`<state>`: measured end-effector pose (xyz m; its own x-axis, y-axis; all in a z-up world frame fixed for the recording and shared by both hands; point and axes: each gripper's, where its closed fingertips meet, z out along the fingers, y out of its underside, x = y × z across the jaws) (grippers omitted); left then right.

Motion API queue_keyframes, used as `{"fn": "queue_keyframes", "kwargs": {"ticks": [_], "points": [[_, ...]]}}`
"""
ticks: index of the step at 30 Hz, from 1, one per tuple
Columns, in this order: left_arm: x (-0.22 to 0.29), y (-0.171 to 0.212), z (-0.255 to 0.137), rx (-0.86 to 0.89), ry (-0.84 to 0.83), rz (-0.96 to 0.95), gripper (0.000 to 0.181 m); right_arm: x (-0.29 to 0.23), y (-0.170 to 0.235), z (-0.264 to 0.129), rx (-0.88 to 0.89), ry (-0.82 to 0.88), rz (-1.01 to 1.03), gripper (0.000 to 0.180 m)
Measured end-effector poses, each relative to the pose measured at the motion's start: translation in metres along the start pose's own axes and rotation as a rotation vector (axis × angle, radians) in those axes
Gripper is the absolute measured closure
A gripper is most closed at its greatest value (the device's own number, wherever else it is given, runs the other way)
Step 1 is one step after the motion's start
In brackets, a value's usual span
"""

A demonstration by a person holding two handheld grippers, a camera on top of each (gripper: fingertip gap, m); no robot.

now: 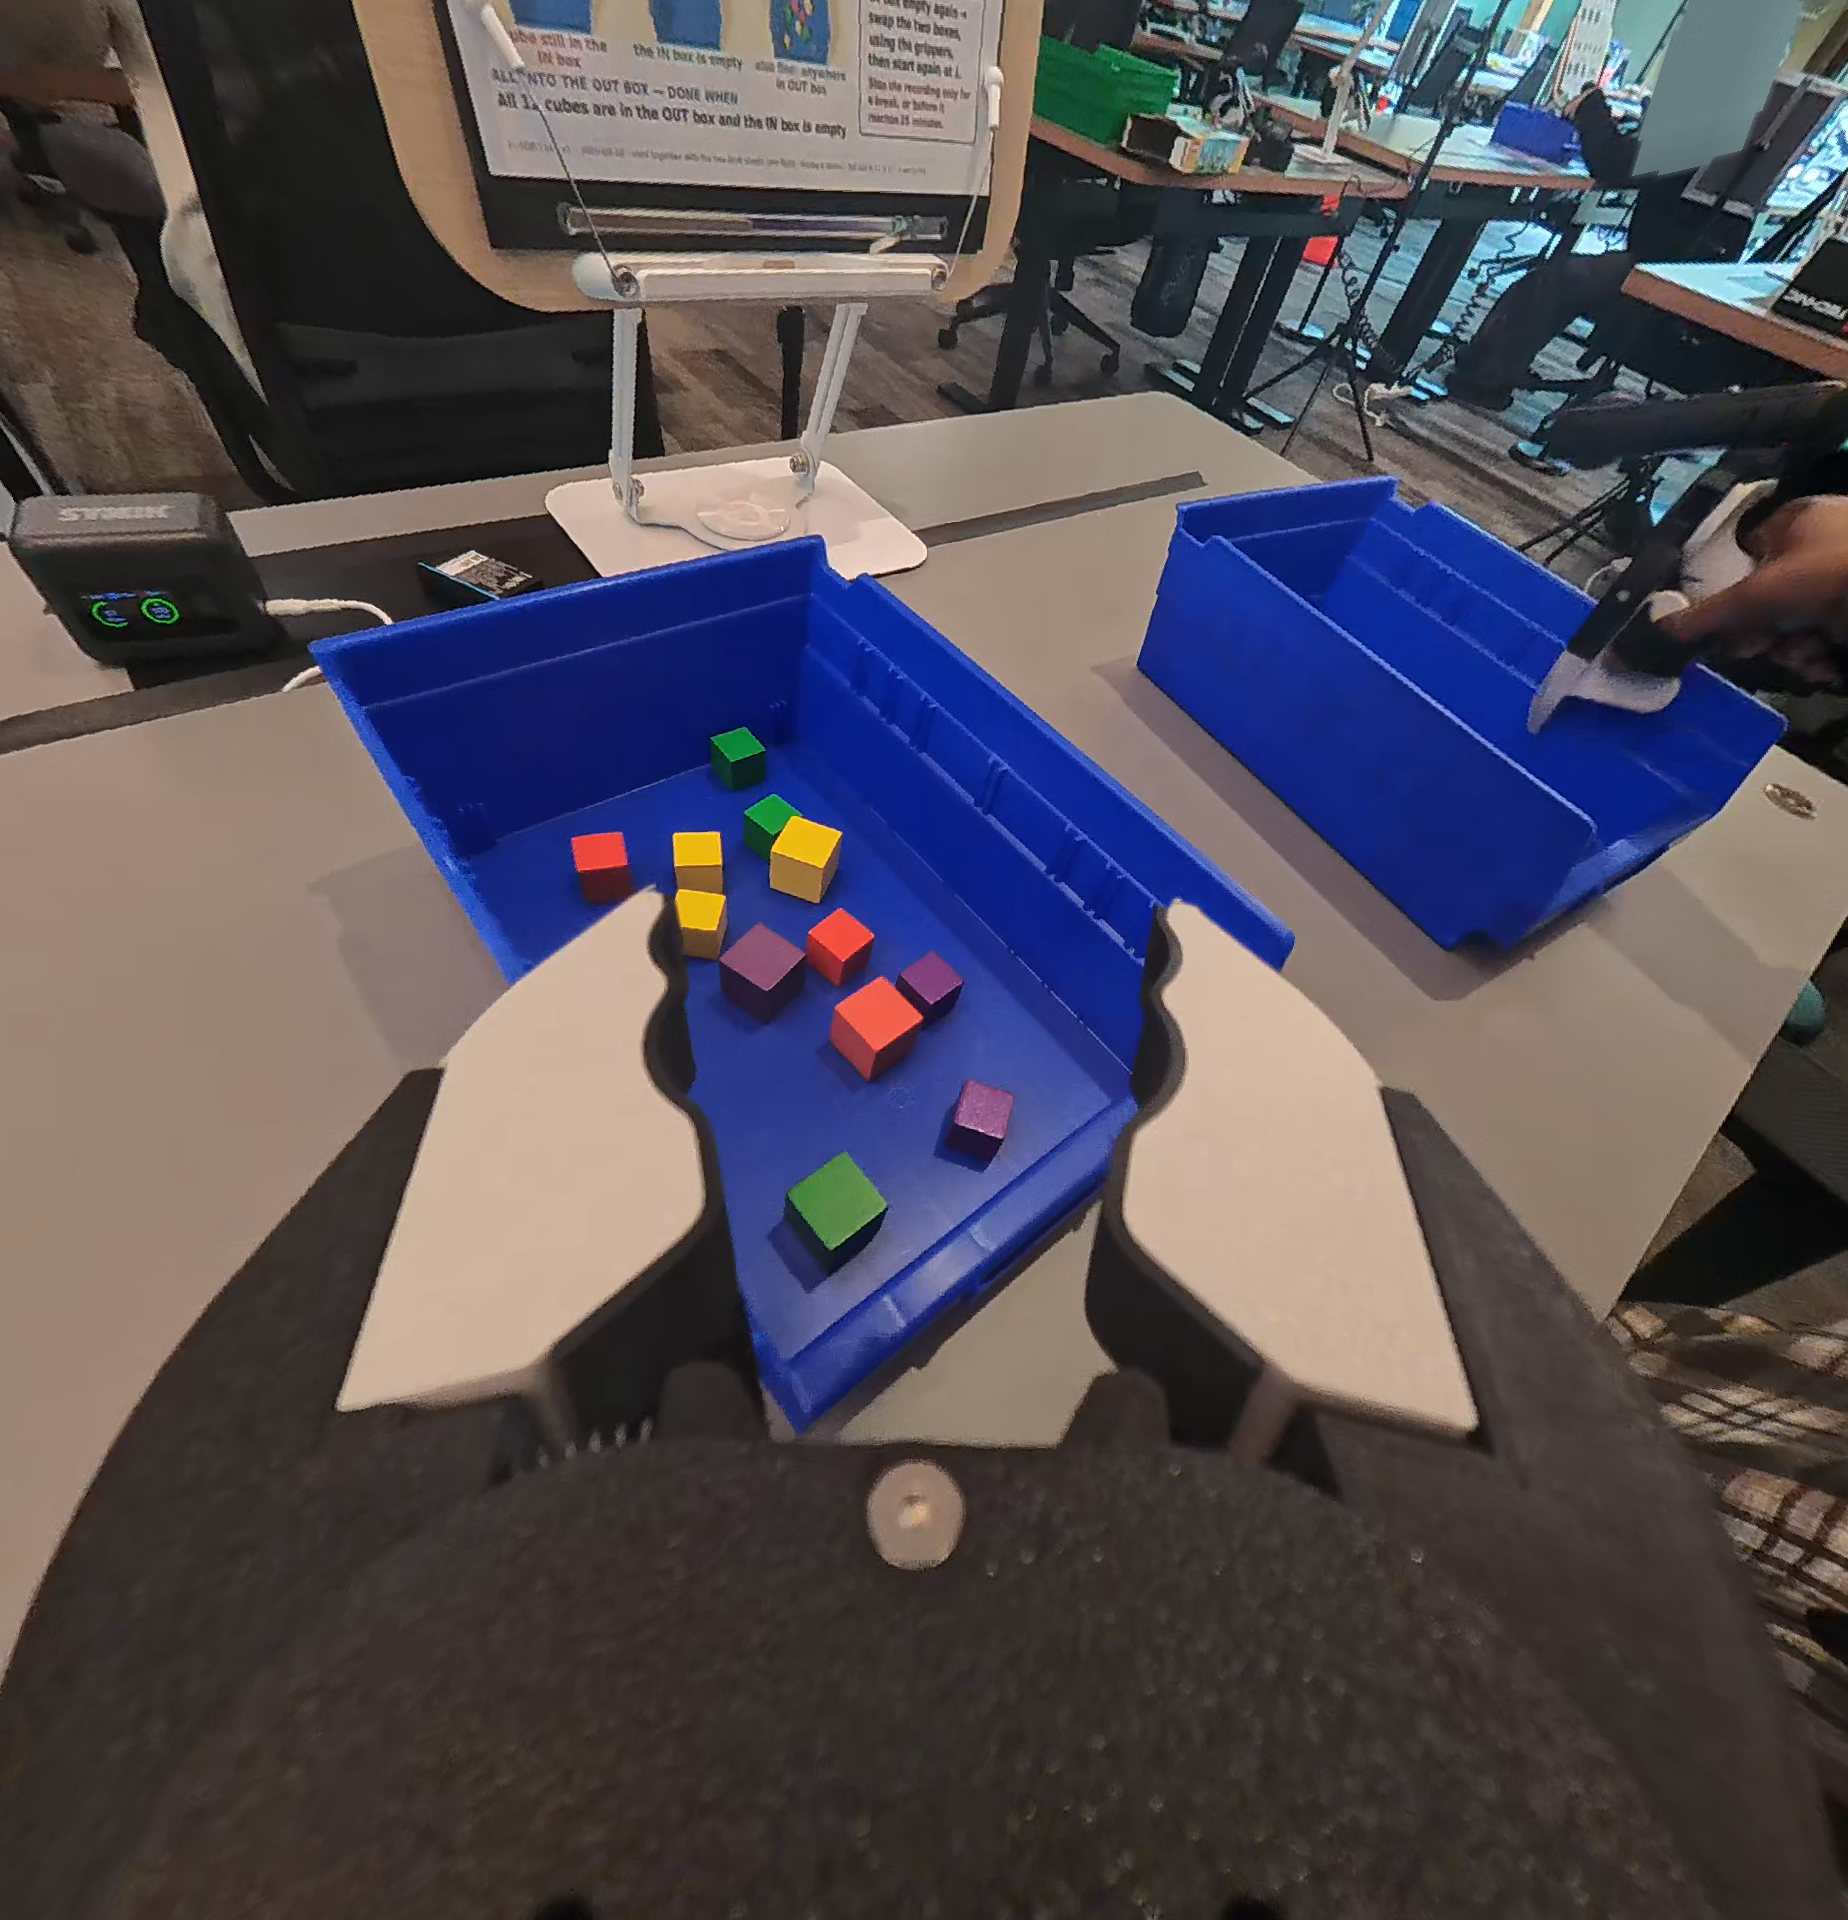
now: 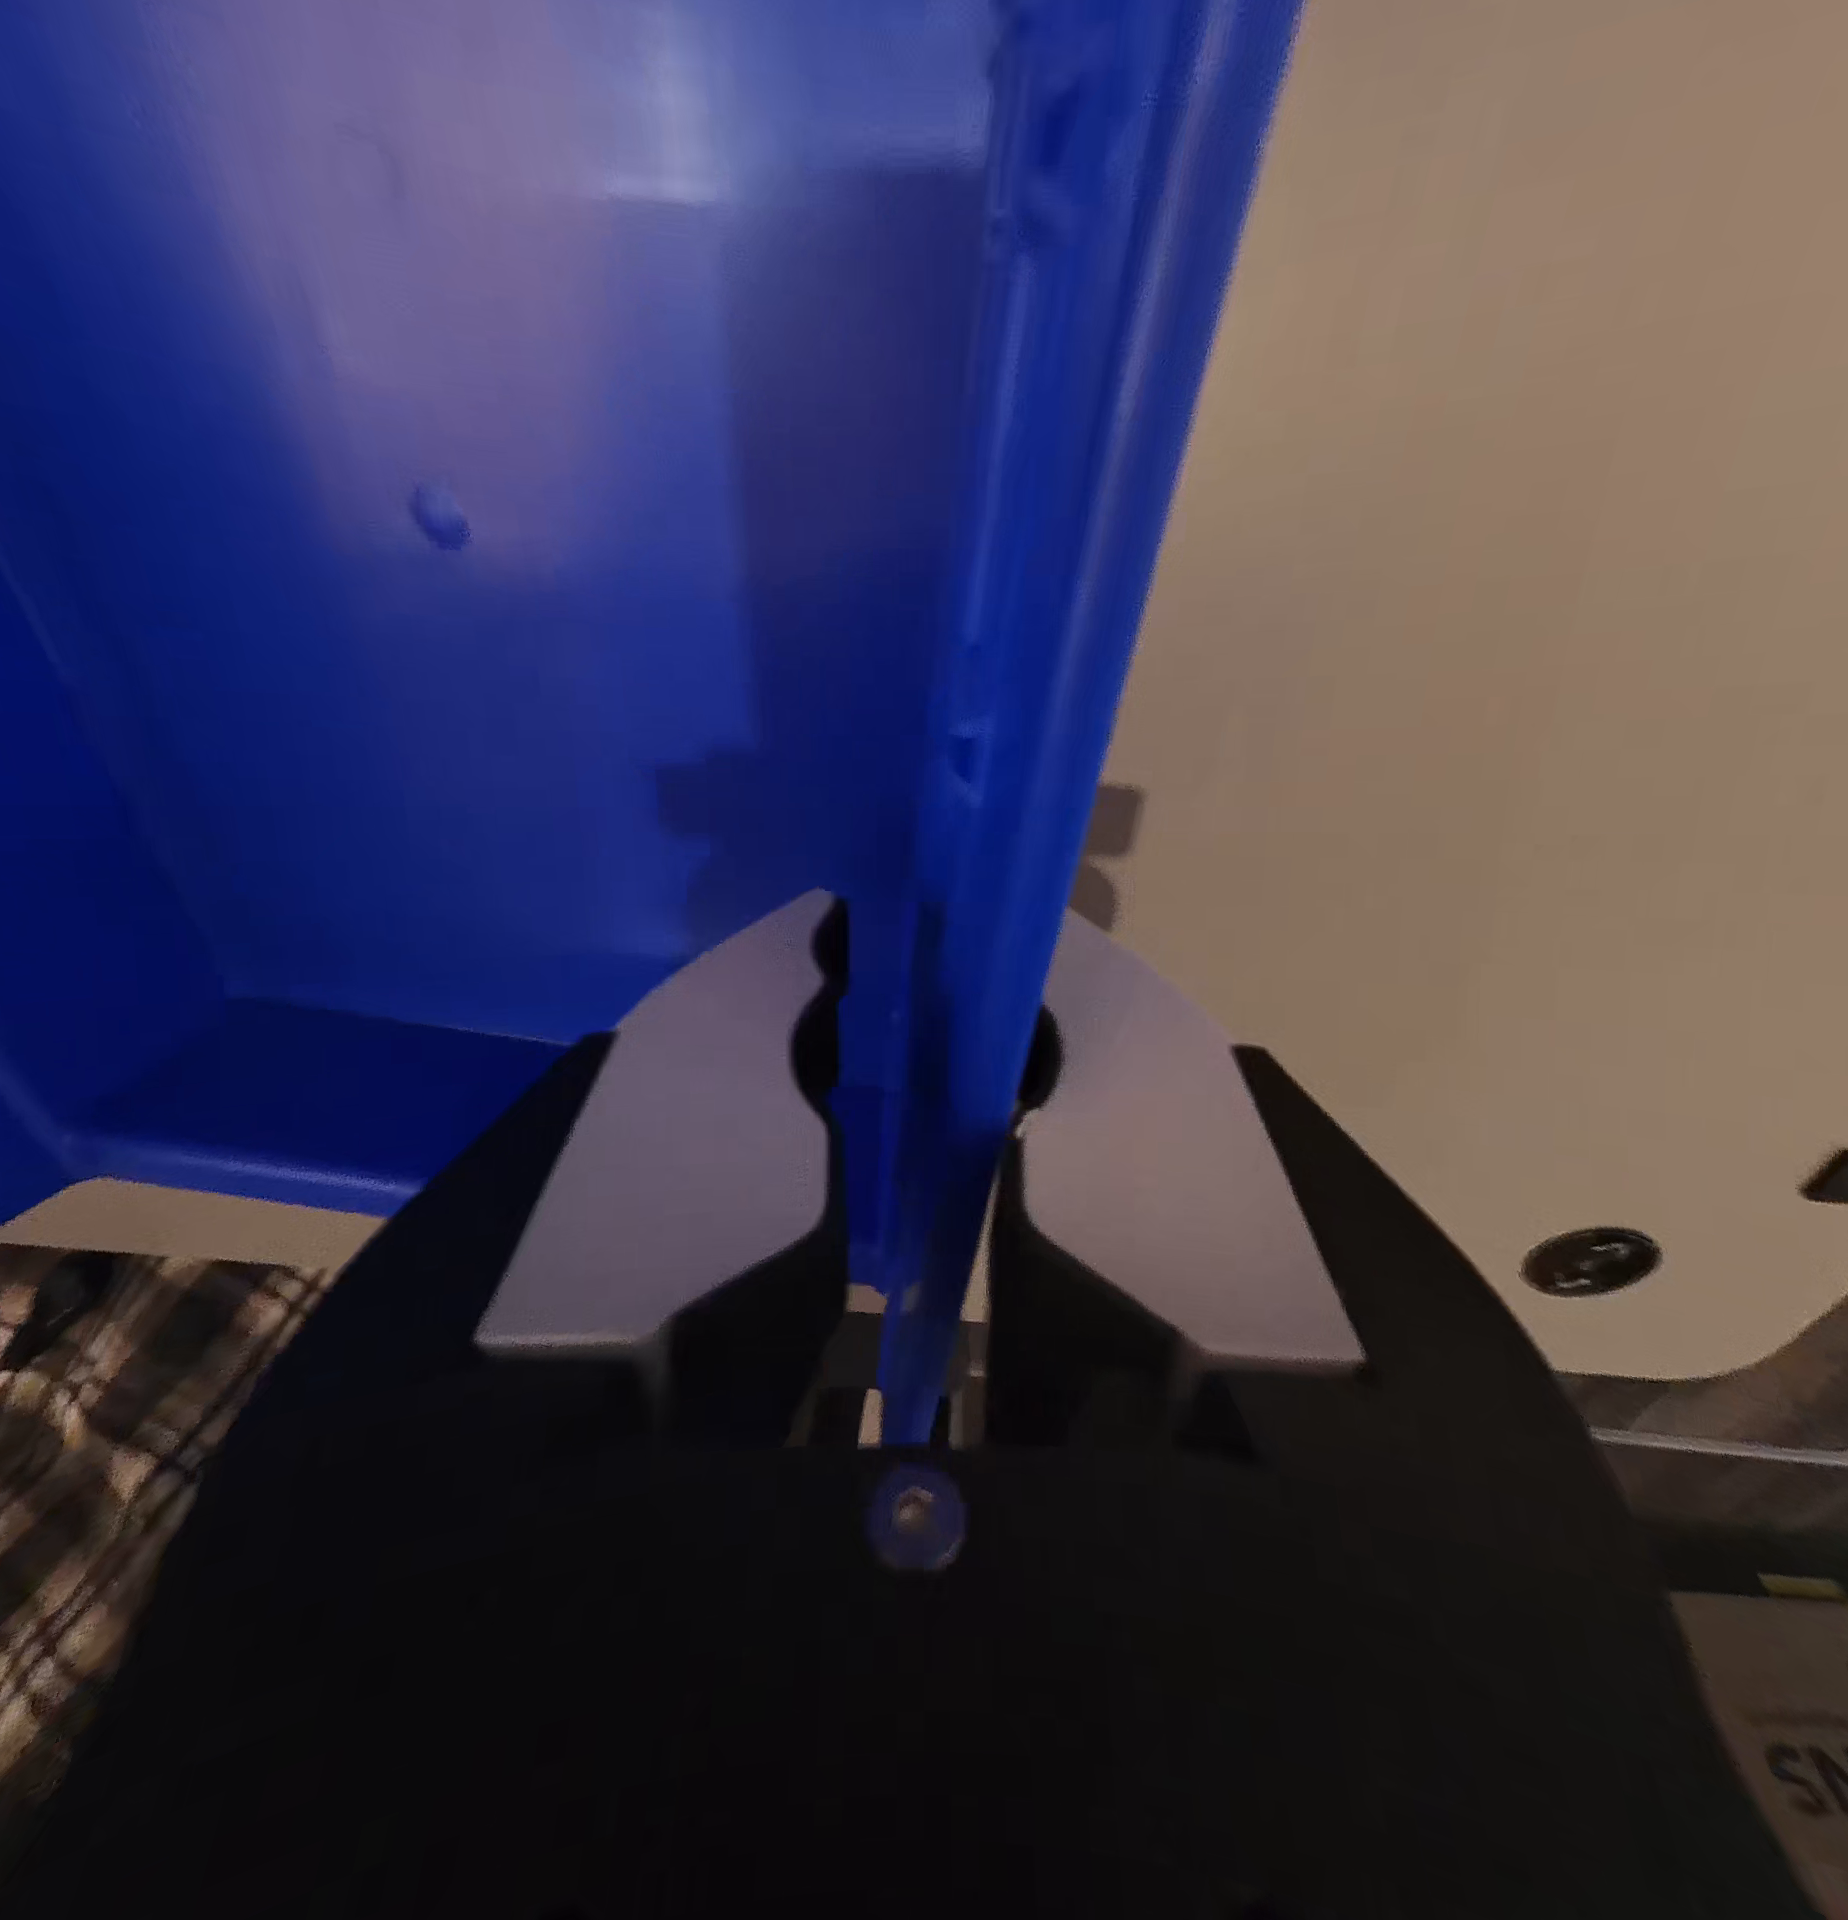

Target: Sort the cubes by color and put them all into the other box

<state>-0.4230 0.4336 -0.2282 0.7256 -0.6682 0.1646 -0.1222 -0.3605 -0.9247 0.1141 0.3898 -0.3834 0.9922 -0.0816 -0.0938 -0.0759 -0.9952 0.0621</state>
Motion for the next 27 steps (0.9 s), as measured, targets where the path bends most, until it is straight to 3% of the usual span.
{"fn": "queue_keyframes", "kwargs": {"ticks": [1, 3, 27], "points": [[0.001, 0.000, -0.001, -0.001, 0.000, 0.006, 0.097, 0.003, -0.001, 0.000, -0.010, -0.001, -0.007, 0.167], [0.002, 0.000, -0.003, 0.003, -0.007, 0.014, 0.097, 0.002, -0.004, 0.000, -0.020, -0.069, 0.033, 0.175], [-0.016, 0.013, 0.012, -0.053, -0.046, -0.017, 0.099, 0.108, -0.044, -0.012, 0.013, -0.066, 0.090, 0.174]]}}
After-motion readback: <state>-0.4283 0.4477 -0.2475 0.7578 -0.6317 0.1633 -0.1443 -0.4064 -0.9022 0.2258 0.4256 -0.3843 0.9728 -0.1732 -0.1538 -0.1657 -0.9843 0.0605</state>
